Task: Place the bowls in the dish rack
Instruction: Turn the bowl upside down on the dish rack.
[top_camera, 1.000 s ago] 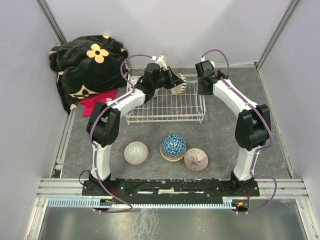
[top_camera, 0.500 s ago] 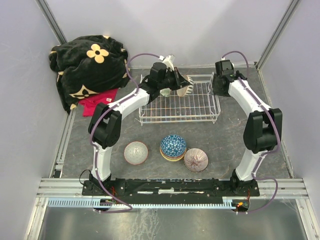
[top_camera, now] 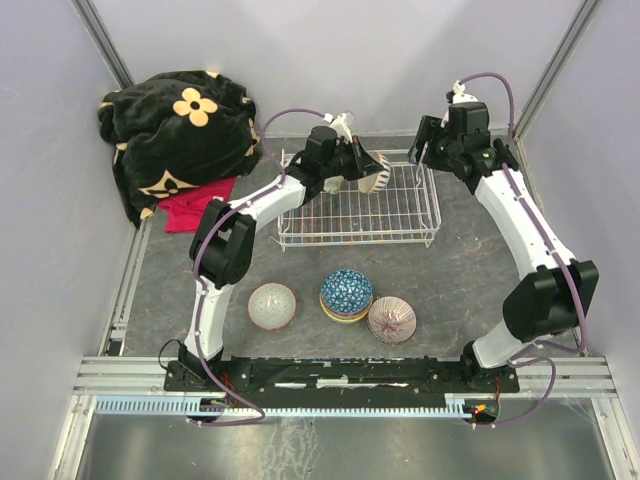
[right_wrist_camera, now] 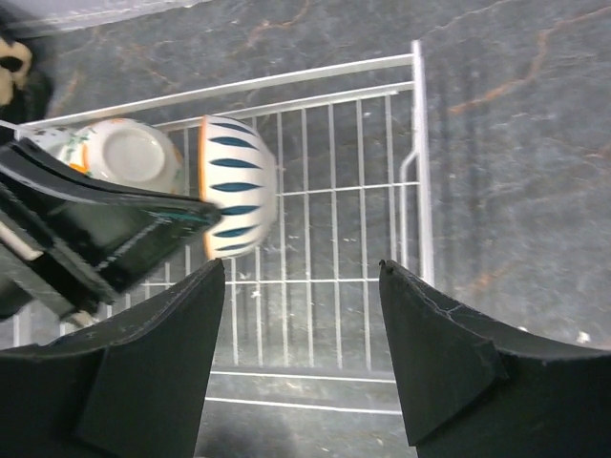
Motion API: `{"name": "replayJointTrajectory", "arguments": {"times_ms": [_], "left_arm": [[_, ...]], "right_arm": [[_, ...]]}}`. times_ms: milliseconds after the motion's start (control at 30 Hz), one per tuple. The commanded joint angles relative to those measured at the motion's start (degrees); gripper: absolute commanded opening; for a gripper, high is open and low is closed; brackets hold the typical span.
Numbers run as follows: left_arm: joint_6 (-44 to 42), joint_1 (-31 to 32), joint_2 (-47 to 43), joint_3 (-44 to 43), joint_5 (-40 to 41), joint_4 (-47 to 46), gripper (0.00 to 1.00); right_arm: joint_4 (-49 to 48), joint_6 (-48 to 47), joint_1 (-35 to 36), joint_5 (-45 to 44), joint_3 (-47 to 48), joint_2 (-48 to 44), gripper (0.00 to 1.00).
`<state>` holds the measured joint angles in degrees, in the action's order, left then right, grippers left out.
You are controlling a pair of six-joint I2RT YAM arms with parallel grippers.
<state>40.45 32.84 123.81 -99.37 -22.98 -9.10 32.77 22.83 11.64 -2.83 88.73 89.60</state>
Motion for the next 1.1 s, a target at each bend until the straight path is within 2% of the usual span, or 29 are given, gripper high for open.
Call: {"name": "replayJointTrajectory", "arguments": {"times_ms": [0, 233, 400, 467, 700, 900, 1067], "left_arm": [[-0.4, -0.9, 0.7, -2.16, -2.96, -10.06, 0.03], [-0.11, -1.19, 1.95, -1.11, -2.97, -11.47, 0.03], [0.46, -1.65, 2.42, -0.12, -3.09, -12.74, 0.03], [0.68, -1.8, 2.72, -0.25, -3.5, -13.01, 0.03], [1.5, -1.9, 2.9, 0.99, -3.83, -14.58, 0.03], [3.19, -1.9, 3.84, 1.7, -4.9, -16.78, 0.03], [4.02, -1.89, 4.32, 1.95, -5.37, -18.14, 0.03]], "right_arm": [[-3.52, 4.68, 0.12, 7.04, 3.18, 5.68, 0.72], [-4.59, 7.08, 0.92, 8.2, 4.84, 14.96, 0.63], [-7.31, 9.79, 1.02, 8.09, 4.0, 18.32, 0.52], [-7.64, 10.18, 1.08, 7.49, 4.07, 19.45, 0.51], [-9.56, 11.1, 1.28, 6.67, 4.03, 22.77, 0.51], [-10.8, 11.32, 1.28, 4.92, 3.01, 23.68, 0.57], [-10.94, 11.03, 1.28, 3.19, 2.75, 23.81, 0.57]]}}
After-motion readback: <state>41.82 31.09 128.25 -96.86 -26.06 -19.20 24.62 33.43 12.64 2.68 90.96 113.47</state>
